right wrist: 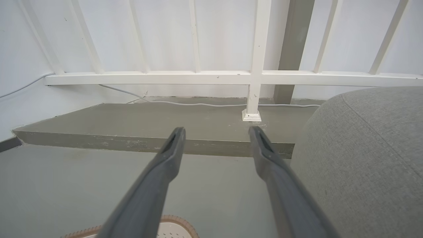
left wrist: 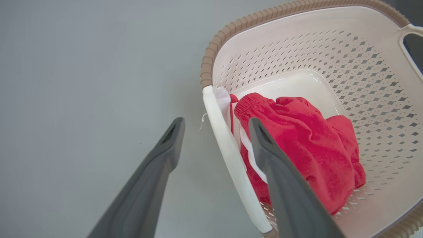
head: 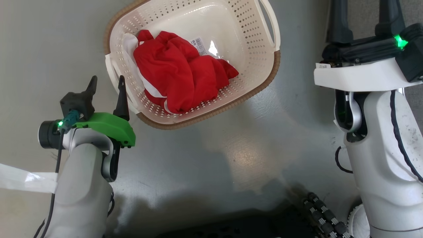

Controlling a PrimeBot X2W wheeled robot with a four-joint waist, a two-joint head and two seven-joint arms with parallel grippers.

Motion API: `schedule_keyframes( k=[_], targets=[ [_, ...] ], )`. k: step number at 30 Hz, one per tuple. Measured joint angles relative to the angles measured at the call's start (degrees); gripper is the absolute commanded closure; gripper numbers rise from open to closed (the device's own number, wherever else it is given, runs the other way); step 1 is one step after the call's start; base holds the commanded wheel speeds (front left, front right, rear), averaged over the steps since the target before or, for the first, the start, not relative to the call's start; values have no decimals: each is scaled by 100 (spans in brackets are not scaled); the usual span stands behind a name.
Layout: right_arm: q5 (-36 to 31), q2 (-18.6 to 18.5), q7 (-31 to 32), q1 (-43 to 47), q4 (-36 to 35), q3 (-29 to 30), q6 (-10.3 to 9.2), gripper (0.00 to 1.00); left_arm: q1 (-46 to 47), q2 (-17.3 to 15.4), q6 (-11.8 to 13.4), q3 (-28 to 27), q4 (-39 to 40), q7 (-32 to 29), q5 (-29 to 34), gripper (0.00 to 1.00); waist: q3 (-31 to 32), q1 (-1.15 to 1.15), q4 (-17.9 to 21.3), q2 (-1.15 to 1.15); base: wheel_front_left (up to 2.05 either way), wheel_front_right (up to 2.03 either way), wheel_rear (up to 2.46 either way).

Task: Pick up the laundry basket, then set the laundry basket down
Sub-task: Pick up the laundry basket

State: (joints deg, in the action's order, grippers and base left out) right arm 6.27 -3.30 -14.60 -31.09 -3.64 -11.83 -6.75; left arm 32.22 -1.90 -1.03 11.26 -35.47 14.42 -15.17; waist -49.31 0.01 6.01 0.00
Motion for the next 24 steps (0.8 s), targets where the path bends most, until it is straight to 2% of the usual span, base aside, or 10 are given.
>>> schedule_keyframes(
  k=[14,15,17,18,19,22,24],
  targets=[
    [96,-1,0,-117,4,-24,-41,0,426,3,-4,-64,-766,-3,-131,0,-232,0,200,0,0,0,0],
    [96,-1,0,-117,5,-24,-41,0,460,3,-4,-64,-813,-2,-131,13,-238,0,206,0,0,0,0],
    [97,0,0,-118,9,-26,-41,0,529,3,-2,-65,-881,-2,-131,51,-247,0,216,0,0,0,0],
    [99,0,0,-118,10,-27,-41,0,567,3,2,-65,-905,-2,-130,62,-250,0,220,0,0,0,0],
    [113,0,0,-118,12,-29,-41,0,606,3,2,-65,-943,-2,-130,65,-252,0,223,0,0,0,0],
    [135,0,0,-125,22,-36,-41,0,698,25,2,-59,-1038,-1,-129,85,-257,0,229,0,0,0,0],
    [136,0,0,-127,25,-42,-41,0,766,51,9,-70,-1076,0,-130,95,-259,-1,232,0,0,0,0]
  ],
)
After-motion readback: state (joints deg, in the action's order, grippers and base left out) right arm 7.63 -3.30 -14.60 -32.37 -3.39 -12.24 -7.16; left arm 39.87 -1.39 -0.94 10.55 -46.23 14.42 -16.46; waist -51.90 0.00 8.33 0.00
